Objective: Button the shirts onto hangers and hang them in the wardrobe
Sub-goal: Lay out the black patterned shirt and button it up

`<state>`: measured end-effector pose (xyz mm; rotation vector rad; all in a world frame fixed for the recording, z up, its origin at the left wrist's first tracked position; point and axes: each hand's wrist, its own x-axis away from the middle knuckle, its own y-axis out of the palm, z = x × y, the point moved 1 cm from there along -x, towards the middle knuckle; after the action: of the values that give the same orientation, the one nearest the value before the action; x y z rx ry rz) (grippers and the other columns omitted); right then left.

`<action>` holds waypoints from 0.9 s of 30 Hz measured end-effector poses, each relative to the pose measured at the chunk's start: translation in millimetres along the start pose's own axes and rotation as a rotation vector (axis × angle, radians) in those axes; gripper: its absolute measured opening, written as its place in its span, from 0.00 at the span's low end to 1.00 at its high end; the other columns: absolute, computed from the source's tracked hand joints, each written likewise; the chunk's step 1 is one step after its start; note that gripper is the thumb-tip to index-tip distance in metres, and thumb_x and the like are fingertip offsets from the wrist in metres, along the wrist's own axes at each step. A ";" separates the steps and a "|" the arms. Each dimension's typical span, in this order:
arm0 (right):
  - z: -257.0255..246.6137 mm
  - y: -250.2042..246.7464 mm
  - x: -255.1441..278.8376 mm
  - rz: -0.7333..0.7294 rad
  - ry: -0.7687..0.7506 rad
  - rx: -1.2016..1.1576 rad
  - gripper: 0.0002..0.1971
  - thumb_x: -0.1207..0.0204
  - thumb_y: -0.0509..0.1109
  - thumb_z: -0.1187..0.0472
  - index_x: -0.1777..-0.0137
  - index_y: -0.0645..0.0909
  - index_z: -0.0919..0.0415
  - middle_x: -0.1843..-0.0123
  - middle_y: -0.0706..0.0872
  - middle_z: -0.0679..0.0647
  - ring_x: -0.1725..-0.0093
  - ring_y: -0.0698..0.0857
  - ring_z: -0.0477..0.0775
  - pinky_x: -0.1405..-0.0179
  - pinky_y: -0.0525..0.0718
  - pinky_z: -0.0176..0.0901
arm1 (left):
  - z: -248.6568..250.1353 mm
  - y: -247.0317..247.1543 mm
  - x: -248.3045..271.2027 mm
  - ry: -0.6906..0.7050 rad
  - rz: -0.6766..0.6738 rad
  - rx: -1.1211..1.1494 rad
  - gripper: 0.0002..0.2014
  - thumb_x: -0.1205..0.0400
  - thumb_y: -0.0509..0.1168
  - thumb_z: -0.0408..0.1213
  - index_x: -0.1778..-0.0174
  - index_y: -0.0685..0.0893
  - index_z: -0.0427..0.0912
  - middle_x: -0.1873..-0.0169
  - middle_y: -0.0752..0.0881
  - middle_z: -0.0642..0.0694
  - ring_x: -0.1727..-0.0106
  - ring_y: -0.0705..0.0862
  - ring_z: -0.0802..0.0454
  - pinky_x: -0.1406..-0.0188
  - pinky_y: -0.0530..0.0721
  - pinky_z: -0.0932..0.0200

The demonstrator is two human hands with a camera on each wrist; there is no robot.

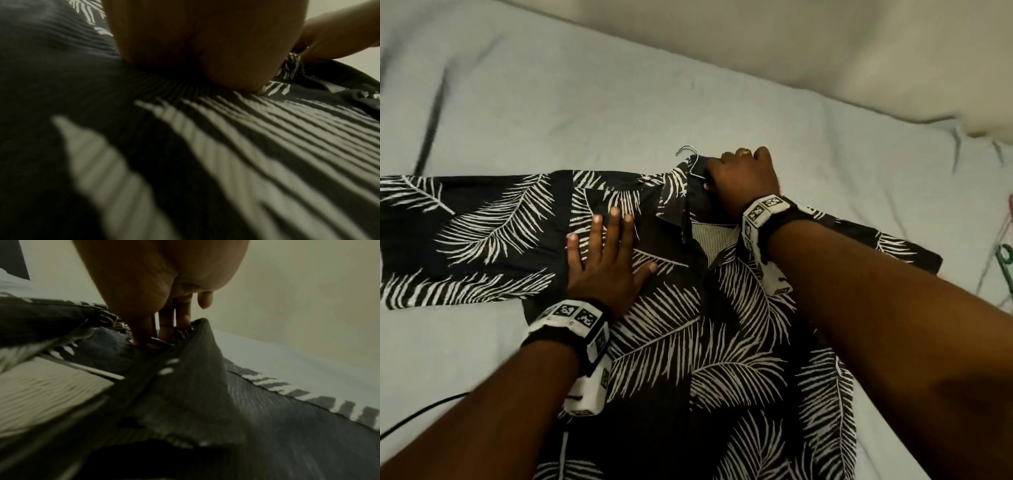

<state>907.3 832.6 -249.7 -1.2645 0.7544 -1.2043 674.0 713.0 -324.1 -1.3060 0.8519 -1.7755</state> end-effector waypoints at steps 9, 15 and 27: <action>31.3 -2.8 -5.4 -0.076 0.131 0.101 0.14 0.24 0.69 0.56 0.45 0.86 0.64 0.41 0.81 0.63 0.39 0.79 0.70 0.40 0.73 0.61 | 2.0 -1.9 0.6 -0.001 -0.011 0.031 0.42 0.19 0.34 0.72 0.21 0.16 0.58 0.22 0.14 0.54 0.23 0.13 0.53 0.30 0.13 0.41; 18.1 -3.9 -23.5 -0.108 0.253 -0.042 0.13 0.20 0.67 0.59 0.40 0.84 0.65 0.37 0.78 0.63 0.35 0.77 0.70 0.40 0.76 0.64 | 2.1 -1.6 0.2 0.010 -0.010 0.030 0.41 0.20 0.30 0.74 0.22 0.15 0.58 0.23 0.13 0.55 0.22 0.13 0.53 0.31 0.10 0.43; 21.1 -123.6 88.8 0.131 0.263 -0.540 0.09 0.20 0.64 0.60 0.42 0.80 0.52 0.39 0.79 0.53 0.46 0.83 0.64 0.51 0.86 0.59 | 56.8 -194.7 56.0 0.048 0.336 -0.081 0.11 0.14 0.63 0.45 0.40 0.85 0.50 0.44 0.89 0.44 0.45 0.88 0.40 0.45 0.83 0.46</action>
<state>919.3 769.1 -110.3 -1.4727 1.4026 -1.1078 681.7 755.3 -118.1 -1.0981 1.1091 -1.5256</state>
